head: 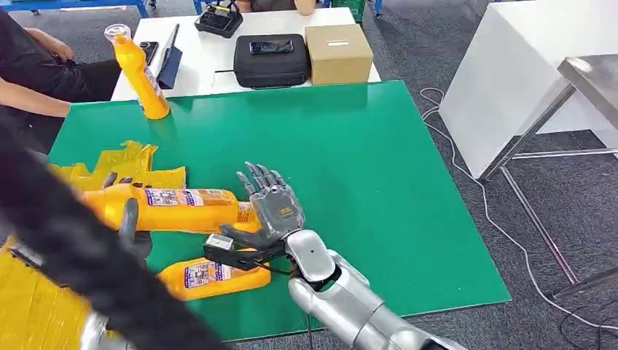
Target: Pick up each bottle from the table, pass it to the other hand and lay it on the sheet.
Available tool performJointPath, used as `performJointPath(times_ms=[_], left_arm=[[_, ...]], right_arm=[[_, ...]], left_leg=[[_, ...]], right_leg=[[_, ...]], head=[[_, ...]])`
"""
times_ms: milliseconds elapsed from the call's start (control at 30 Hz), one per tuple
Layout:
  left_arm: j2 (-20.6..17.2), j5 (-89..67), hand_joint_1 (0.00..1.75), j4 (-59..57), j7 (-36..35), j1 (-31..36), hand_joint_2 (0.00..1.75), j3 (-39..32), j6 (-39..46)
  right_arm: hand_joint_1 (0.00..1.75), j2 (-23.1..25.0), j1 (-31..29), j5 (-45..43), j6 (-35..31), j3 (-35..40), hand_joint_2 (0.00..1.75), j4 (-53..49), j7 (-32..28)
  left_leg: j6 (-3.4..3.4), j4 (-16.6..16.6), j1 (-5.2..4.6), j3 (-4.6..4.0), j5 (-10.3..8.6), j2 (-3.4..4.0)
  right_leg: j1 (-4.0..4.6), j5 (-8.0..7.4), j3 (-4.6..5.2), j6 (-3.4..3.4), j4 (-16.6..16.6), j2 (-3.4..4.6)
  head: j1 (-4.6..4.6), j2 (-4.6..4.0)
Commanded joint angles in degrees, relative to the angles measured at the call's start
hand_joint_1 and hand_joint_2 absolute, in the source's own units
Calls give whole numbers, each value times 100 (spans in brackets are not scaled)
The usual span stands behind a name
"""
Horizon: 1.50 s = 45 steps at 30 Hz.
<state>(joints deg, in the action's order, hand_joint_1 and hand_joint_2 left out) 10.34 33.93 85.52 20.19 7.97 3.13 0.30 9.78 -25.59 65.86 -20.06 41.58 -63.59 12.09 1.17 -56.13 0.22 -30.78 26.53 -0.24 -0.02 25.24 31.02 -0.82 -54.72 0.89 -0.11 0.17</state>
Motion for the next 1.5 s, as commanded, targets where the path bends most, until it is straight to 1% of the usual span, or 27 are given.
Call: performJointPath(times_ms=[33,133,167,200,267,467,500,567,600,633,667,700,733,767,800,833,867,900,967,1000,1133,1167,1200,1233,1267,1300,1500], left_arm=[[-360,-715,175,598,162,35,175,-723,444],[-623,-975,175,793,236,-80,175,-1088,606],[-625,-988,175,799,228,-90,175,-1157,584],[-726,-1165,175,836,262,-170,175,-1216,646],[-811,-1432,175,891,332,-283,175,-1320,753],[-803,-1602,175,916,388,-267,175,-1358,859],[-821,-1940,175,911,521,-247,175,-1356,1120],[-957,-2961,175,749,734,-73,175,-1380,1916],[-1029,-3906,175,521,846,110,175,-1376,2651],[-1112,-4635,175,237,962,304,175,-1324,3236],[-1270,-5177,175,-281,774,600,175,-1191,3542],[-1284,-6066,175,-762,832,891,175,-1259,3970],[-1127,-6842,175,-1093,969,1124,175,-1580,3970],[-893,-7985,175,-1644,1235,1468,175,-2056,3970],[-842,-8313,175,-1799,1393,1559,175,-2192,3970],[-647,-9422,175,-1981,1664,1720,175,-2669,3970],[-512,-9859,175,-1958,1867,1773,175,-2902,3970],[-325,-10530,175,-2173,1981,1852,175,-3167,3970],[-284,-10858,175,-2316,1981,1822,175,-3086,3970],[-272,-11298,175,-2307,1883,1753,175,-2987,3970],[-271,-11433,175,-2507,1712,1721,175,-2771,3970],[-394,-11713,175,-2558,1394,1669,175,-2466,3970],[-461,-11687,175,-2643,1222,1647,175,-2260,3970],[-510,-11818,175,-2790,1033,1638,175,-2083,3970],[-510,-11818,175,-2790,1033,1638,175,-2083,3970],[-510,-11818,175,-2790,1033,1638,175,-2083,3970],[-510,-11818,175,-2790,1033,1638,175,-2083,3970]], right_arm=[[0,-897,490,-659,-209,-555,0,-1773,-464],[0,-975,643,-749,-244,-739,0,-1867,-515],[0,-974,634,-768,-236,-766,0,-1849,-537],[0,-992,618,-813,-230,-830,0,-1813,-570],[0,-1051,654,-938,-148,-978,0,-1780,-595],[0,-1061,703,-929,-181,-1075,0,-1812,-633],[0,-1049,712,-926,-183,-1106,0,-1807,-633],[0,-1106,713,-1067,-85,-1173,0,-1792,-686],[0,-1117,693,-1071,-75,-1216,0,-1750,-687],[0,-1118,659,-1114,-21,-1239,0,-1702,-729],[0,-1118,598,-1161,11,-1270,0,-1613,-757],[0,-1120,530,-1198,33,-1252,0,-1528,-815],[0,-1114,496,-1279,44,-1246,0,-1467,-886],[0,-1109,438,-1322,35,-1218,0,-1348,-929],[0,-1106,418,-1338,32,-1206,0,-1305,-941],[0,-1115,356,-1434,66,-1157,0,-1192,-974],[0,-1120,320,-1490,78,-1132,0,-1136,-992],[0,-1128,229,-1611,7,-1049,0,-1011,-1051],[0,-1160,176,-1697,-26,-952,0,-945,-1045],[0,-1205,170,-1748,-39,-899,0,-932,-1034],[0,-1285,222,-1863,-54,-881,0,-980,-1059],[0,-1337,225,-1874,-71,-843,0,-993,-1021],[0,-1357,223,-1884,-76,-821,0,-993,-1003],[0,-1361,262,-1867,-84,-863,0,-996,-1021],[0,-1361,262,-1867,-84,-863,0,-996,-1021],[0,-1361,262,-1867,-84,-863,0,-996,-1021],[0,-1361,262,-1867,-84,-863,0,-996,-1021]], left_leg=[[-3,1,1,0,1,-6],[-7,7,1,12,1,-3],[-10,6,2,16,4,0],[-11,6,0,21,5,-1],[-8,6,0,13,3,14],[-3,2,1,3,0,-2],[-5,4,2,13,3,1],[-3,3,1,4,0,-1],[-5,1,1,7,2,-2],[-5,2,1,4,-1,-7],[-7,4,3,9,-2,-13],[-6,3,-2,4,-7,-22],[-6,4,0,1,-10,-27],[-9,4,-1,3,-13,-39],[-7,9,-6,10,-13,-31],[-8,11,-4,12,-17,-33],[-2,7,-1,11,-16,-27],[-3,10,-3,14,-17,-22],[-2,6,-4,13,-16,-5],[-2,11,-4,17,-17,-2],[-5,9,-2,21,-13,-4],[-4,7,-3,18,-14,-17],[-3,7,-5,13,-16,-28],[-2,5,-3,6,-16,-25],[-3,10,-4,15,-15,-28],[-3,6,-5,10,-14,-17],[-5,2,-2,2,-14,-15]], right_leg=[[1,2,-4,-2,2,-12],[1,3,-14,-1,5,-12],[2,5,-17,0,6,-12],[1,7,-21,0,4,-14],[0,1,-8,1,4,5],[0,1,-2,-2,1,-8],[2,4,-12,-3,4,-9],[1,1,-5,-2,2,-7],[1,3,-10,-3,2,-11],[1,2,-8,-2,2,-14],[3,3,-14,-1,3,-23],[-2,3,-10,0,0,-30],[0,1,-6,1,1,-34],[-1,2,-11,1,1,-47],[-5,1,-13,1,3,-41],[-4,-3,-17,1,5,-50],[-1,-4,-18,1,5,-43],[-3,-6,-20,0,7,-40],[-4,-5,-18,-3,3,-22],[-4,-8,-22,-4,9,-20],[-1,-2,-26,-4,10,-24],[-2,1,-25,-3,6,-35],[-4,2,-22,-3,7,-45],[-2,0,-14,-4,5,-38],[-3,2,-23,-4,10,-44],[-5,0,-14,-4,4,-34],[-2,-2,-6,-3,2,-33]], head=[[2,0],[2,0],[2,0],[2,0],[0,2],[2,0],[0,0],[2,0],[2,0],[2,0],[2,0],[0,2],[2,0],[0,0],[2,0],[2,2],[2,0],[0,0],[2,0],[2,0],[2,0],[0,0],[2,0],[2,0],[0,2],[0,0],[2,2]])
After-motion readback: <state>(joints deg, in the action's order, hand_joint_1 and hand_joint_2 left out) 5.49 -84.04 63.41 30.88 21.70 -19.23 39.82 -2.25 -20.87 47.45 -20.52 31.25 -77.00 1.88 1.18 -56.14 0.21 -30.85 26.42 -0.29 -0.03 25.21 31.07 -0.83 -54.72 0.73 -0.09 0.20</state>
